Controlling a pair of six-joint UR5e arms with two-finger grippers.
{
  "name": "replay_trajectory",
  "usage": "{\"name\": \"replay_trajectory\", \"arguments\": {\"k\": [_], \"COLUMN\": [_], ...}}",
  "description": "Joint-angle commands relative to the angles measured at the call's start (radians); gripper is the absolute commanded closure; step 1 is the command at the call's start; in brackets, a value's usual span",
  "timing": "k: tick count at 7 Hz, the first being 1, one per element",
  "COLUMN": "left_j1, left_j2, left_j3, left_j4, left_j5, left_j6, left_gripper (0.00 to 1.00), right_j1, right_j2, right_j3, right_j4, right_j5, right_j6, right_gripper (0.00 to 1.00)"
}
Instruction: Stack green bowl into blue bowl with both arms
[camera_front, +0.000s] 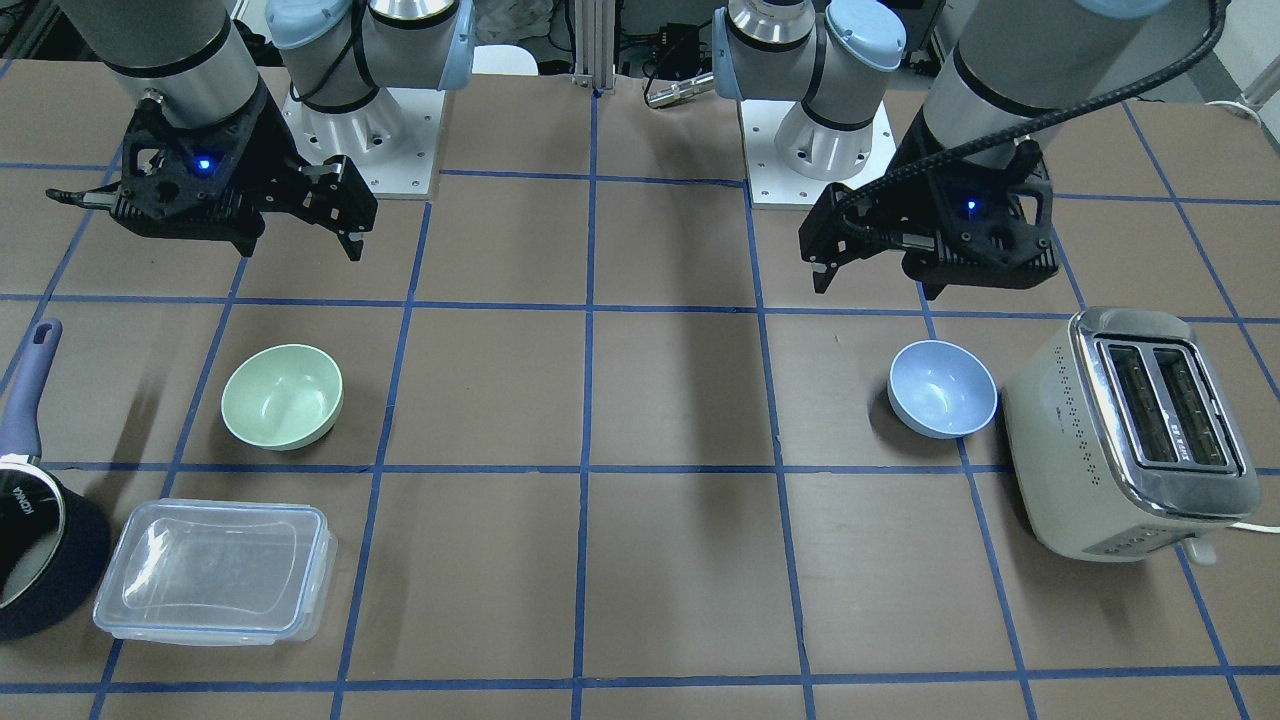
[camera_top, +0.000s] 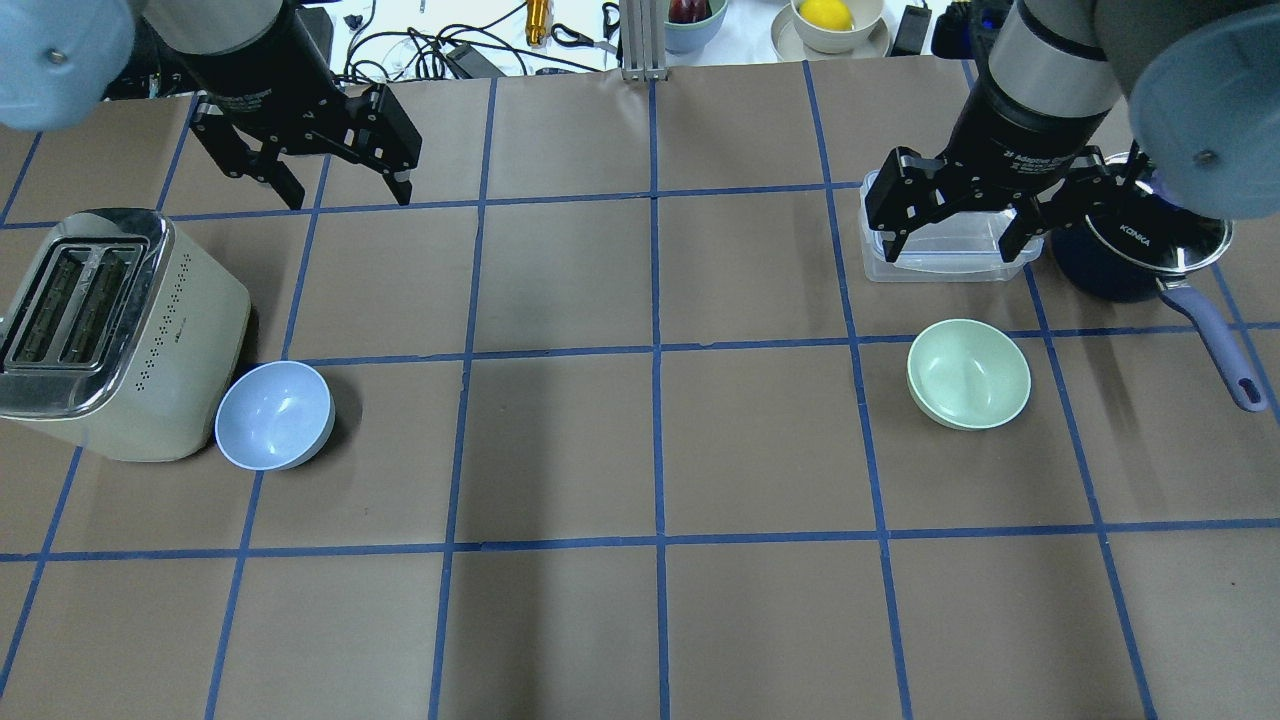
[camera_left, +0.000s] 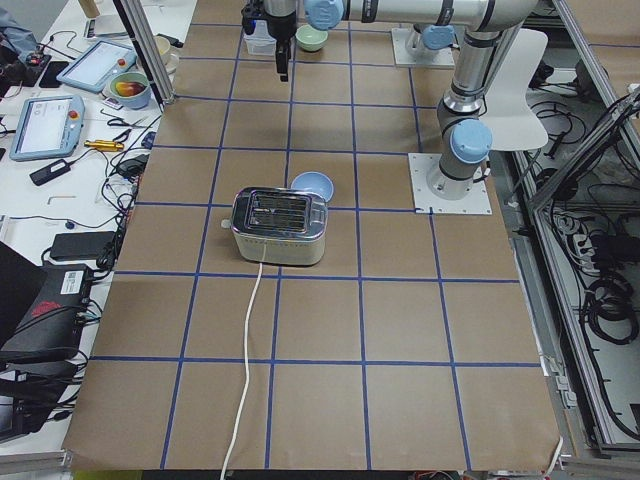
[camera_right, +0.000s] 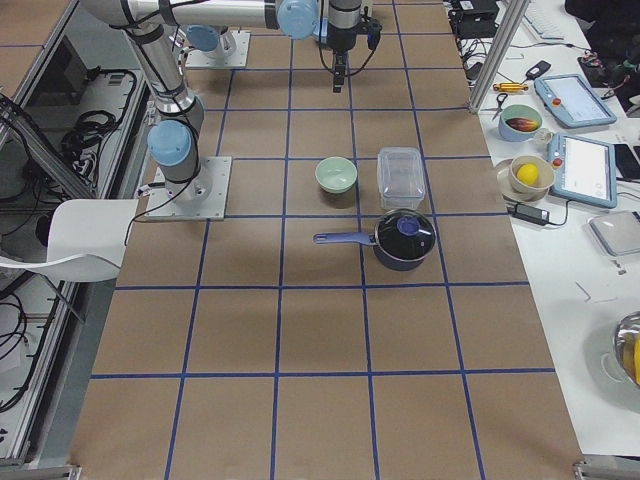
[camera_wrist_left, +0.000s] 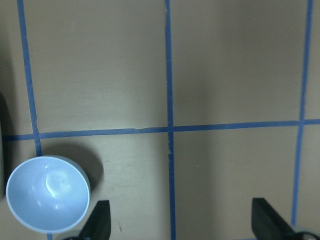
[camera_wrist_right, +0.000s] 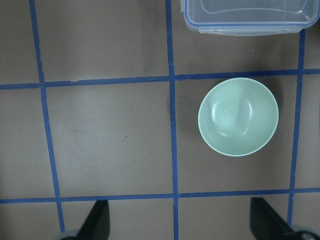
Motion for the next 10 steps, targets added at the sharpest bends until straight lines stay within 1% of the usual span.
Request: {"name": "replay_trajectory", "arguments": {"k": [1,5,7,8,10], "left_j1": [0.0,0.003,0.005,0.005,0.015], "left_j2": [0.004,-0.002,-0.002,-0.019,-0.001], "left_j3": [-0.005,0.011,-0.006,-0.006,-0.034], "left_j4": [-0.01,-0.009,-0.009,-0.007,-0.019], "left_j5": [0.002,0.001,0.013,0.013,0.015], "left_j6": [-0.002,-0.005,0.005,0.007,0.01], "left_gripper": [0.0,0.0,0.0,0.0,0.0], "right_j1": [-0.001,-0.001,-0.012,-0.012,-0.009], "right_j2": [0.0,0.002,0.011,0.011,0.011], "right_j3": [0.0,0.0,0.002,0.005,0.006], "right_j4": [0.0,-0.002,0.015,0.017,0.011], "right_j5": [-0.005,-0.005,-0.007,-0.005,-0.007], "right_j6": [-0.001,0.016,0.012,0.015,0.019], "right_gripper": [0.0,0.0,0.0,0.0,0.0]}}
